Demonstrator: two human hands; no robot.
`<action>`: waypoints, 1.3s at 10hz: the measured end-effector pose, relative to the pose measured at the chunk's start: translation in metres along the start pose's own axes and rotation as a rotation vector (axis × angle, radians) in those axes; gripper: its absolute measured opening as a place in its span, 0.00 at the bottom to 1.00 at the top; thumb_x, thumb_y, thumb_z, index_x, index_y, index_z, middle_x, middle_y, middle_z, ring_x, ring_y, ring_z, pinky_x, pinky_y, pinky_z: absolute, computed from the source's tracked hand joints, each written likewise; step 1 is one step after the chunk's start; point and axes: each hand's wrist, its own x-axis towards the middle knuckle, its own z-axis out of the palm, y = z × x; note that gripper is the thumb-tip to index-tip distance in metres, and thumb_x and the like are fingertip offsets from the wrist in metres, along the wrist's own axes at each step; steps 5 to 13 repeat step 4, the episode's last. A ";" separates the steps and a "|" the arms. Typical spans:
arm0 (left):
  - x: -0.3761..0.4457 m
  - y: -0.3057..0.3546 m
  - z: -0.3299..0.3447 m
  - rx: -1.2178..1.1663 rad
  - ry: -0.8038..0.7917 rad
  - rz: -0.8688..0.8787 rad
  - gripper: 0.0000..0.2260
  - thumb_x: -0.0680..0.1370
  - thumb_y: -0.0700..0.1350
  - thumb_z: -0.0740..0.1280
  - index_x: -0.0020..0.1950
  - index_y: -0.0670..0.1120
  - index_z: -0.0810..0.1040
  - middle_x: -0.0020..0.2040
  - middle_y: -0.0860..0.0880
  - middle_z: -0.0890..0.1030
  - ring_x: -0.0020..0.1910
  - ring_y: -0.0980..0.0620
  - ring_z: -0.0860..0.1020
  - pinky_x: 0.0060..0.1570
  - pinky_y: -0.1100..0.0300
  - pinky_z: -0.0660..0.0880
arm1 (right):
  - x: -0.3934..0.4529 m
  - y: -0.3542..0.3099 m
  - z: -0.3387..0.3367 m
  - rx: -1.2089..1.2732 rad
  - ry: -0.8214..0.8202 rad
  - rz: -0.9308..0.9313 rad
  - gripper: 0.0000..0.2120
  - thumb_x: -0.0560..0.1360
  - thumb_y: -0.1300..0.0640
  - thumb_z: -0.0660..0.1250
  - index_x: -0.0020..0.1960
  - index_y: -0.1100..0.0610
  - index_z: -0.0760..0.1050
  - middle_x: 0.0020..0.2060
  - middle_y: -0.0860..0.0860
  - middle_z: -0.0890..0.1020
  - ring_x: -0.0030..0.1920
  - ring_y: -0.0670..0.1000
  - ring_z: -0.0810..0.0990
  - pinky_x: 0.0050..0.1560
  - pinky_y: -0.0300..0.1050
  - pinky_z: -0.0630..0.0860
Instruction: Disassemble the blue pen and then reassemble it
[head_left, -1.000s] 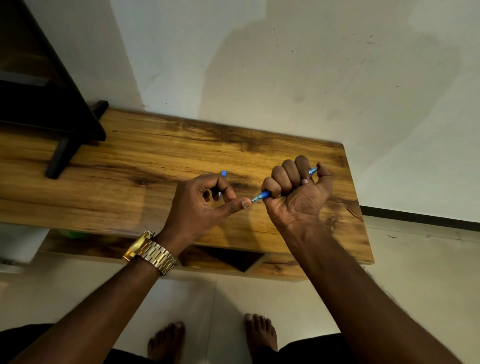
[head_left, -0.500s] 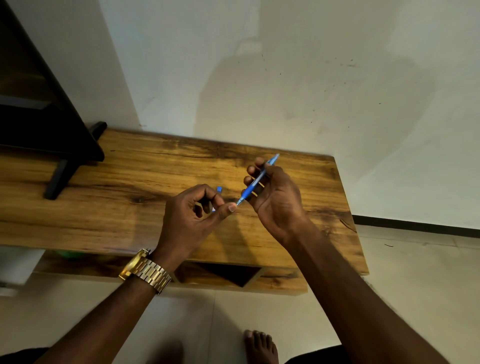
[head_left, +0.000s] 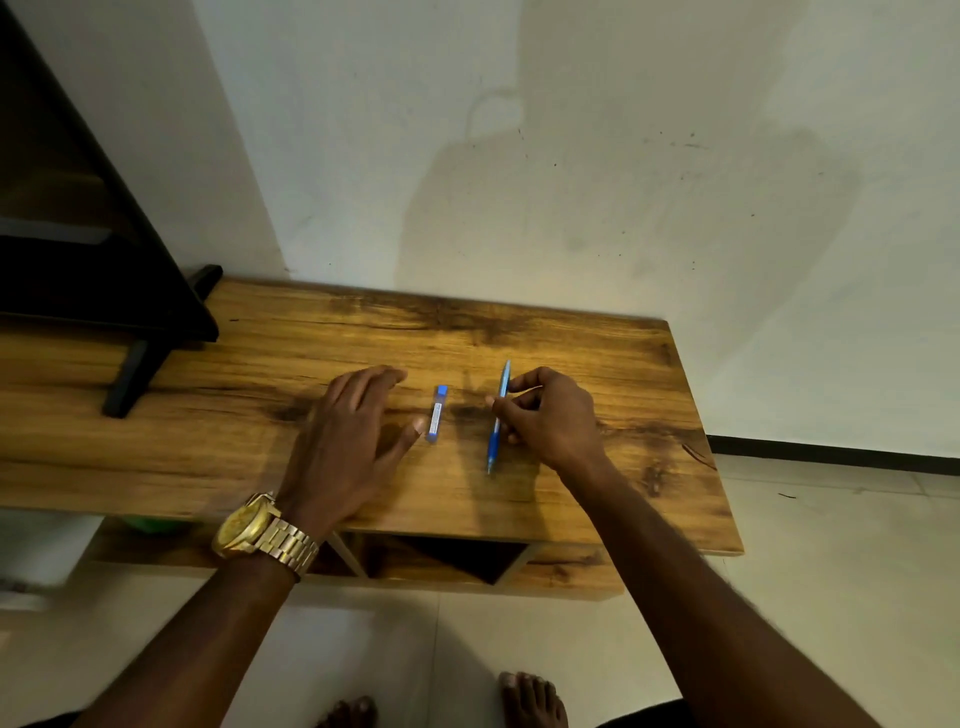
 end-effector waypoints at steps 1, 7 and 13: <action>-0.002 -0.015 0.004 0.099 -0.185 -0.083 0.38 0.84 0.68 0.53 0.89 0.51 0.50 0.90 0.50 0.49 0.89 0.47 0.48 0.85 0.41 0.53 | 0.003 0.007 0.012 -0.061 0.027 0.001 0.13 0.74 0.51 0.83 0.49 0.53 0.80 0.35 0.50 0.88 0.31 0.45 0.86 0.36 0.42 0.85; -0.003 -0.014 0.009 0.217 -0.244 -0.075 0.39 0.83 0.69 0.43 0.90 0.52 0.43 0.90 0.51 0.40 0.89 0.49 0.41 0.87 0.43 0.46 | -0.004 0.009 0.019 -0.131 0.127 -0.158 0.12 0.79 0.49 0.78 0.44 0.56 0.84 0.35 0.50 0.86 0.36 0.48 0.86 0.41 0.44 0.84; -0.003 -0.014 0.009 0.217 -0.244 -0.075 0.39 0.83 0.69 0.43 0.90 0.52 0.43 0.90 0.51 0.40 0.89 0.49 0.41 0.87 0.43 0.46 | -0.004 0.009 0.019 -0.131 0.127 -0.158 0.12 0.79 0.49 0.78 0.44 0.56 0.84 0.35 0.50 0.86 0.36 0.48 0.86 0.41 0.44 0.84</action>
